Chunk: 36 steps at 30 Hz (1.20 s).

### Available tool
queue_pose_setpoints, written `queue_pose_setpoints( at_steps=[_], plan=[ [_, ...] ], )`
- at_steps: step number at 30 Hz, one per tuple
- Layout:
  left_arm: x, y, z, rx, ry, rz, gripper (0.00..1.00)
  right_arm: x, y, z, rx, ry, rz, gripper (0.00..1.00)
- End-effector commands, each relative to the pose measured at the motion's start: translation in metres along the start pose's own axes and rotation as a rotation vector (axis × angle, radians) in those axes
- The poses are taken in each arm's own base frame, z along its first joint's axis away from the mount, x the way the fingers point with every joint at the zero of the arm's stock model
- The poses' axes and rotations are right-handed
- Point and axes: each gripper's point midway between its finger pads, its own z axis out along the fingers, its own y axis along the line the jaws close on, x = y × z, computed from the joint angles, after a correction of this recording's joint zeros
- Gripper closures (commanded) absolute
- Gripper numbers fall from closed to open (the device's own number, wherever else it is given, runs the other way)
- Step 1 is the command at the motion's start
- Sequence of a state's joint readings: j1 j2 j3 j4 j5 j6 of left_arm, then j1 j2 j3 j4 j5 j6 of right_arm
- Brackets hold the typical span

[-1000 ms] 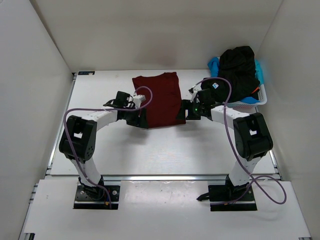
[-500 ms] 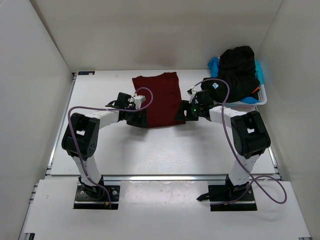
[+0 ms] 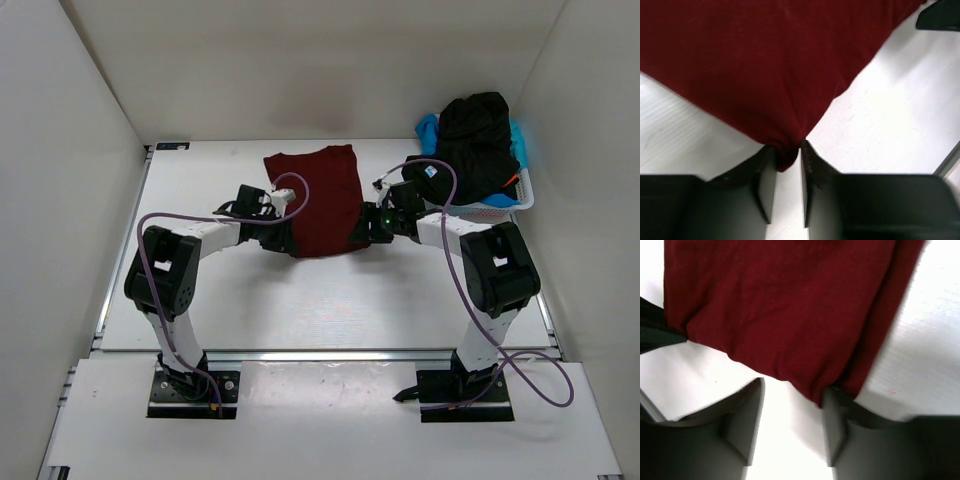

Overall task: Fold and stack the t-shirts
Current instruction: Grab one side of the 2/3 rectangular tshirt with both arms

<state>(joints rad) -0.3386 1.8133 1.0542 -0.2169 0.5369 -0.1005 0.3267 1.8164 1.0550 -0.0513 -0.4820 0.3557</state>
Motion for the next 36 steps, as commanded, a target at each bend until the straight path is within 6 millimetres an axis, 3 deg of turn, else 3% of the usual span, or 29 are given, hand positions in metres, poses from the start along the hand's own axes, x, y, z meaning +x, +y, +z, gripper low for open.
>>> queue_pose_setpoints(
  at_steps=[1,4,10,12,13,18,21,24,25,26,33,36],
  plan=[
    [0.003,0.006,-0.003,0.026,0.002,-0.023,0.69,-0.004,0.007,-0.001,-0.034,-0.012,0.004,0.57],
    [0.006,0.015,-0.007,0.001,0.014,-0.013,0.79,0.0,0.001,-0.001,-0.025,0.018,0.03,0.73],
    [0.013,0.018,-0.014,-0.018,0.053,0.017,0.89,0.019,-0.01,-0.003,0.004,0.055,0.07,0.82],
    [0.021,0.017,-0.02,-0.022,0.086,0.045,0.89,0.021,-0.009,-0.003,0.001,0.064,0.074,0.98],
    [0.021,0.017,-0.023,-0.027,0.087,0.055,0.9,0.021,-0.008,-0.002,0.003,0.067,0.072,1.0],
    [0.047,0.027,-0.044,-0.044,0.177,0.032,0.91,0.028,0.008,-0.011,0.0,0.049,0.029,1.0],
    [0.061,0.03,-0.062,-0.05,0.222,0.022,0.9,0.047,0.013,-0.024,0.019,0.062,0.041,1.0],
    [0.078,0.028,-0.08,-0.042,0.269,0.031,0.9,0.084,0.02,-0.037,0.017,0.093,0.064,1.0],
    [0.085,0.027,-0.087,-0.039,0.289,0.036,0.9,0.085,0.027,-0.043,0.008,0.074,0.066,1.0],
    [0.091,0.029,-0.091,-0.042,0.307,0.044,0.9,0.103,0.028,-0.044,0.012,0.1,0.083,1.0],
    [0.149,0.006,-0.116,0.018,0.426,0.037,0.83,0.146,0.048,-0.064,-0.037,0.077,0.142,1.0],
    [0.155,-0.009,-0.116,0.056,0.433,0.059,0.78,0.153,0.055,-0.068,-0.05,0.08,0.137,0.97]
  ],
)
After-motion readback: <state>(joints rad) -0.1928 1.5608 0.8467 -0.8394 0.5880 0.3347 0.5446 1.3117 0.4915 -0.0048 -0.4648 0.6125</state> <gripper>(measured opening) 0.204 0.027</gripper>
